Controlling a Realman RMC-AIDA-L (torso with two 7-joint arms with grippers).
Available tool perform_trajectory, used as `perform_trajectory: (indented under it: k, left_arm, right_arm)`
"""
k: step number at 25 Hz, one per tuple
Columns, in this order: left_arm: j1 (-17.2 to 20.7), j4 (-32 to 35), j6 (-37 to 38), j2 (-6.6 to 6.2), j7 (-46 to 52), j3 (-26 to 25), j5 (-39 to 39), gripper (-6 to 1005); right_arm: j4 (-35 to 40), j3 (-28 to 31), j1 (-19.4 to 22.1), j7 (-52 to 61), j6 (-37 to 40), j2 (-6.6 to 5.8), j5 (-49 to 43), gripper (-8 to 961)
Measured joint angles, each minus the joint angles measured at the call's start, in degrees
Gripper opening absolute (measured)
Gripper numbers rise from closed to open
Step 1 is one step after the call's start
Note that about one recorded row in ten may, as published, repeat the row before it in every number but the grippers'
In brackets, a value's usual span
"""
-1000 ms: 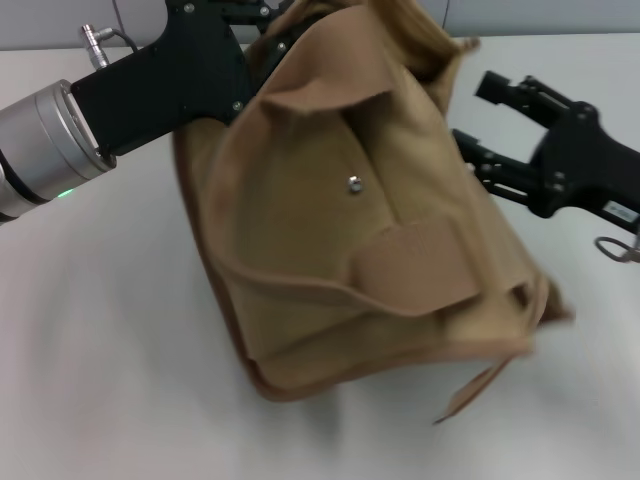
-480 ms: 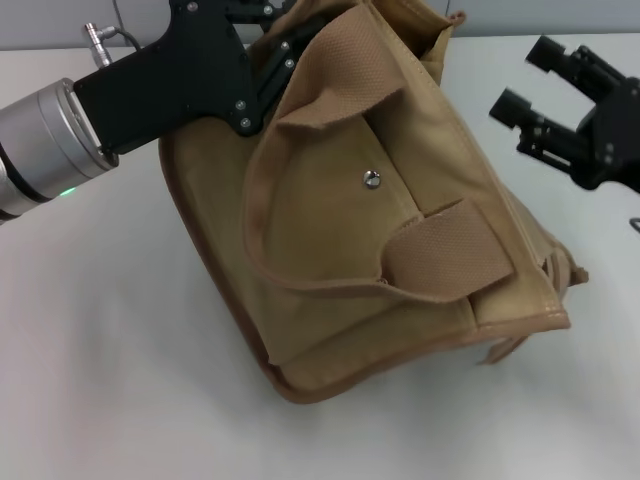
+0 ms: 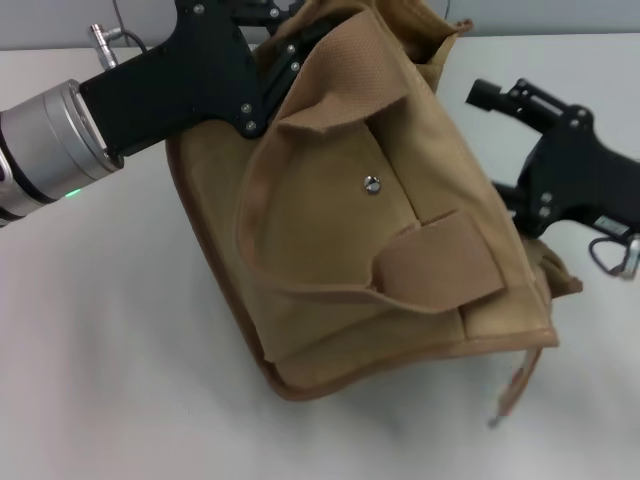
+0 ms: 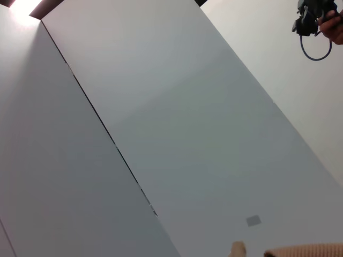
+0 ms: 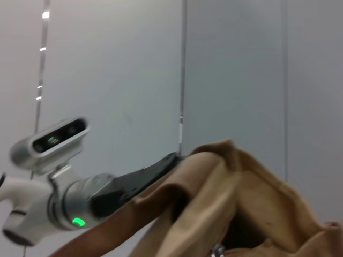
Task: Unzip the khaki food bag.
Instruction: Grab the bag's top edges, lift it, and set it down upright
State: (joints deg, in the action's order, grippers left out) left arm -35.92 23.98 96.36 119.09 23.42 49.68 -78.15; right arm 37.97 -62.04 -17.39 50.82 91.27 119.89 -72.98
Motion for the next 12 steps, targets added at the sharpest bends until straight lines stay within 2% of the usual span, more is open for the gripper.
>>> perform_trajectory:
  k: [3,4,9,12]
  left_arm:
    - [-0.2,0.0,-0.1,0.0,0.0,0.2,0.0,85]
    - [-0.2,-0.1,-0.1,0.0,0.0,0.2,0.0,85]
    - [-0.3,-0.1,-0.1,0.0,0.0,0.2,0.1,85]
    - [-0.4,-0.1,-0.1,0.0,0.0,0.3,0.1,85]
  right_arm:
    - [-4.1,-3.5,-0.1,-8.7,0.3,0.04,5.4,843]
    - [-6.9,-5.7,-0.1,-14.1,1.0,0.04,10.1,843]
    - [-11.3,-6.6,-0.1,-21.1,5.6,0.0,14.0,842]
    - [-12.1,-6.6,-0.1,-23.4,6.8,0.03,14.0,765]
